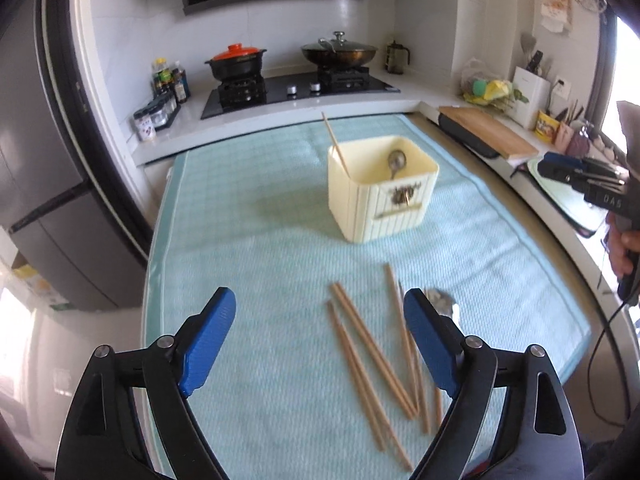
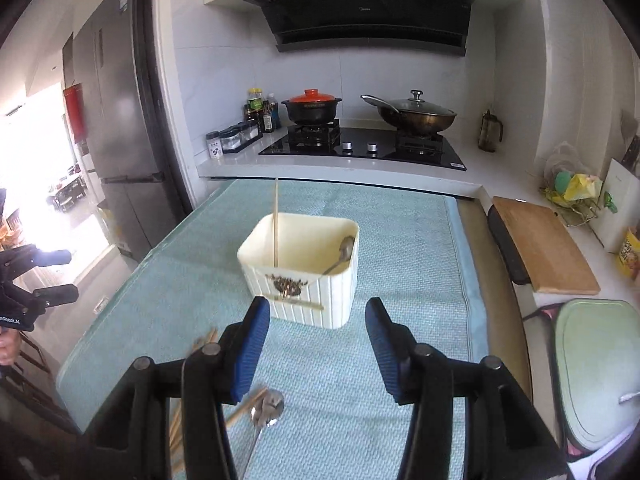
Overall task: Organize utensils
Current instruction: 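Move both tools back over the remaining chopsticks and spoon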
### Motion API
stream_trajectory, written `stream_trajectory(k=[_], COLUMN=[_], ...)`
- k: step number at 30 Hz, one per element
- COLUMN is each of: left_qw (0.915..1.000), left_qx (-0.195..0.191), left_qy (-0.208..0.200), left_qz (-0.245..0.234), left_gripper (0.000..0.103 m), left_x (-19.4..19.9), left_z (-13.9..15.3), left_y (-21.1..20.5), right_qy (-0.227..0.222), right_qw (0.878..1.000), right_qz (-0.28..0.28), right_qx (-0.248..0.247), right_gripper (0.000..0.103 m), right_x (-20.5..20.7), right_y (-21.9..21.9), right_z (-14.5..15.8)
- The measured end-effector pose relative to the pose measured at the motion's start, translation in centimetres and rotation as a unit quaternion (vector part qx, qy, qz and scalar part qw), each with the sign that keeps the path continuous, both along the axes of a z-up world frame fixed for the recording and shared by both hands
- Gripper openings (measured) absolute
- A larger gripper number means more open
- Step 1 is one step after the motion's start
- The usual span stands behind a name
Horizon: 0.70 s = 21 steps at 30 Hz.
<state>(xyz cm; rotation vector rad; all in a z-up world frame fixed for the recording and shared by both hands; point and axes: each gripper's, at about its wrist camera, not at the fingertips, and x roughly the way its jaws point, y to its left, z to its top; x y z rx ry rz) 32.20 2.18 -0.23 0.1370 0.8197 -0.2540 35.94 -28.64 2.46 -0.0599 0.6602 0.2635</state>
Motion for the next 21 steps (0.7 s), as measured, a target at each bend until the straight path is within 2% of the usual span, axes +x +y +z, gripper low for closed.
stream_trajectory(k=[5, 8, 10, 12, 16, 18, 21], left_qw=[0.9991, 0.9965, 0.9942, 0.9924, 0.9912, 0.9913, 0.9908], left_qx=[-0.019, -0.056, -0.074, -0.084, -0.090, -0.085, -0.088], left_qy=[0.015, 0.008, 0.002, -0.004, 0.010, 0.016, 0.022], left_qz=[0.035, 0.062, 0.078, 0.090, 0.097, 0.099, 0.100], left_gripper=[0.087, 0.087, 0.087, 0.087, 0.087, 0.087, 0.087], left_x=[-5.9, -8.0, -8.9, -9.3, -9.2, -9.0, -8.7], left_z=[-5.7, -8.2, -9.5, -10.6, -12.3, -12.8, -13.4], left_y=[1.1, 1.3, 1.3, 1.1, 0.6, 0.4, 0.4], right_qy=[-0.036, -0.059, -0.059, -0.053, -0.036, -0.024, -0.006], right_qw=[0.999, 0.997, 0.997, 0.998, 0.998, 0.999, 1.000], right_qz=[-0.002, -0.014, -0.022, -0.027, -0.028, -0.025, -0.023], right_qx=[-0.040, -0.051, -0.044, -0.035, -0.032, -0.036, -0.017], right_gripper=[0.051, 0.051, 0.051, 0.051, 0.051, 0.051, 0.051], right_x=[-7.3, -11.1, -12.9, -14.1, -15.5, -15.6, -15.6], right_y=[0.9, 1.6, 1.9, 2.3, 3.2, 3.6, 3.6], right_z=[-2.3, -4.4, -6.1, -7.8, -10.6, -11.6, -12.6])
